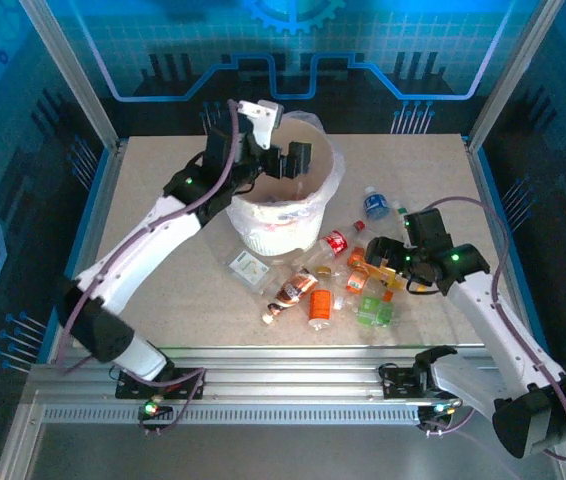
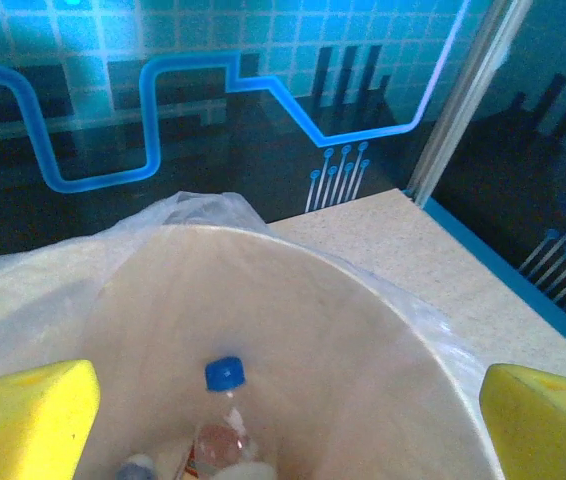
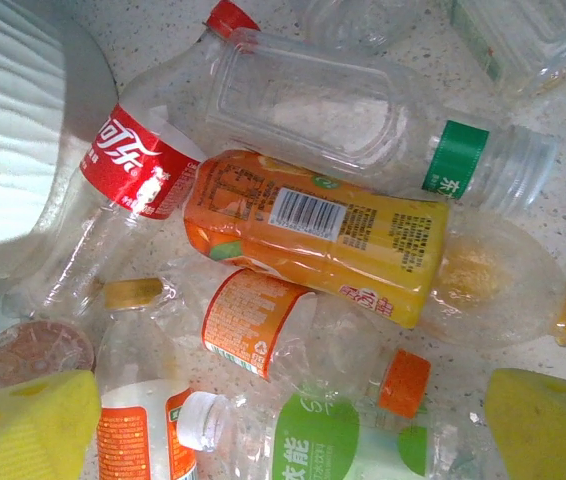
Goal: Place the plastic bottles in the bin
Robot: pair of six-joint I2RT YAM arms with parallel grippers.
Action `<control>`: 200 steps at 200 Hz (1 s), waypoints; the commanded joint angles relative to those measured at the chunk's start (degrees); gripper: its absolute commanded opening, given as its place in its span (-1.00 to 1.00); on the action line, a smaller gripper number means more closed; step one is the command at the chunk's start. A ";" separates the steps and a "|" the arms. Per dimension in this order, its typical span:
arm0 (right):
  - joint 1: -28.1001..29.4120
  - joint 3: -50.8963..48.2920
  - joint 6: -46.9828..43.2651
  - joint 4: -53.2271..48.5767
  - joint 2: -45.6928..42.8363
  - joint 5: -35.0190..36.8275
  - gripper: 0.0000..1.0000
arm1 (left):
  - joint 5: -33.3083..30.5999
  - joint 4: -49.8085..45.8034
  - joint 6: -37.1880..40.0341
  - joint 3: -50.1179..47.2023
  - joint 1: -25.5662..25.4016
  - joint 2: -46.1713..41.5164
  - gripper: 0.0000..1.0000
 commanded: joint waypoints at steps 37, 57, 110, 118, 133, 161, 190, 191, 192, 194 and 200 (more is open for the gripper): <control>4.09 2.25 1.88 3.87 3.81 2.44 0.99 | -5.13 8.12 -14.08 -23.43 -1.75 -19.03 0.98; 5.24 2.99 1.76 4.52 5.18 2.42 0.99 | -4.90 11.95 -18.77 -32.16 -1.74 -24.75 0.98; 8.56 4.19 1.39 6.67 8.27 3.00 0.99 | -2.23 13.46 -22.36 -44.43 -3.70 -33.81 0.98; 8.94 4.49 1.36 6.76 8.73 3.16 0.99 | -1.93 13.98 -22.69 -46.20 -4.32 -34.80 0.98; 9.84 5.24 1.24 6.60 9.83 3.73 0.99 | -1.86 14.31 -22.87 -48.73 -5.89 -36.33 0.98; 10.56 6.26 0.90 6.15 11.12 4.68 0.99 | -1.99 15.03 -19.87 -52.91 -10.01 -38.77 0.98; 10.81 7.04 0.79 6.27 12.09 4.76 0.99 | -2.60 17.00 -14.71 -57.23 -14.00 -40.39 0.98; 10.82 7.03 0.79 6.30 12.10 4.76 0.99 | -2.64 17.01 -14.56 -57.34 -14.09 -40.38 0.98; 10.82 7.07 0.79 6.31 12.11 4.71 0.99 | -2.70 17.06 -14.40 -57.48 -14.23 -40.38 0.98; 10.82 7.11 0.74 6.28 12.24 4.75 0.99 | -2.75 17.14 -14.06 -57.74 -14.44 -40.38 0.98; 10.93 7.37 0.79 6.33 12.49 4.73 0.99 | -2.91 17.43 -13.03 -58.40 -15.25 -40.23 0.98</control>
